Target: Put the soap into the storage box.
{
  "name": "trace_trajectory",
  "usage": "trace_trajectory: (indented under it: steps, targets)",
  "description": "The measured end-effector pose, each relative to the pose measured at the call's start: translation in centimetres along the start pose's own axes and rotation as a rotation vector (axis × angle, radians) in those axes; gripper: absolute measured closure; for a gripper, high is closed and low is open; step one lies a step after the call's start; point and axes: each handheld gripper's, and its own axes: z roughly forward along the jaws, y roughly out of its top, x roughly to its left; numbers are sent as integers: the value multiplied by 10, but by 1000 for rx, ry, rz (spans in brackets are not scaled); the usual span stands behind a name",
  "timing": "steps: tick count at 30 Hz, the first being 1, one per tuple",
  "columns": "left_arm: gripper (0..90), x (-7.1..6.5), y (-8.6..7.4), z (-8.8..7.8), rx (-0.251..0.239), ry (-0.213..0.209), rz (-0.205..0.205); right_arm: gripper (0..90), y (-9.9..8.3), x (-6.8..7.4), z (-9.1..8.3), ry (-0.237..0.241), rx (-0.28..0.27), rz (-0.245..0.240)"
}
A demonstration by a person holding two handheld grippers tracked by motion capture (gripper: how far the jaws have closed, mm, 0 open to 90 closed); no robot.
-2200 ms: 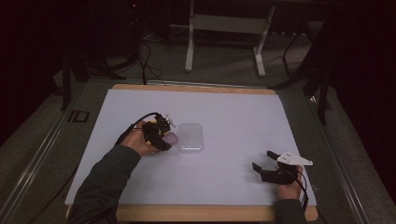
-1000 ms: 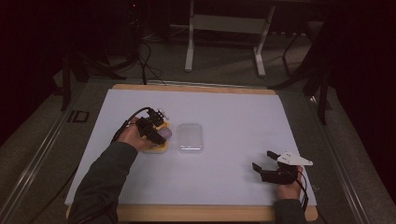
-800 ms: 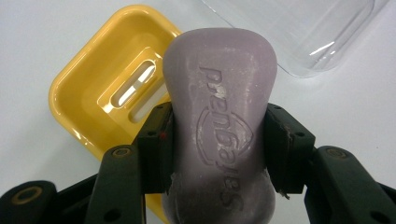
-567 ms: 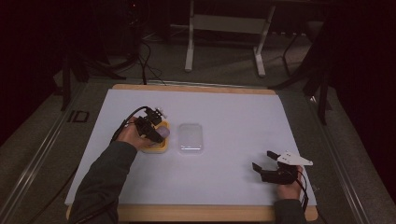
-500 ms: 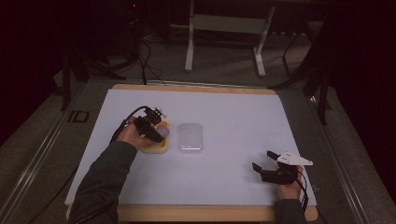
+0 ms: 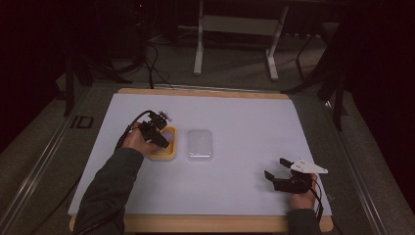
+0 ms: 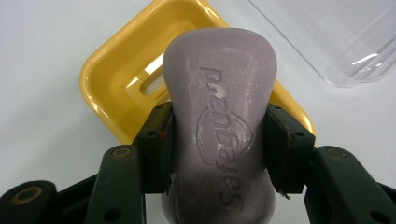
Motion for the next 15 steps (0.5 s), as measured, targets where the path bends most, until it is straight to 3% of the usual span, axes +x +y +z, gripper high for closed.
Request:
trace_trajectory:
  steps: [15]
  targets:
    - [495,4,2,6,-7,-7,-52,151,0,0,0,-1,-1,-1]
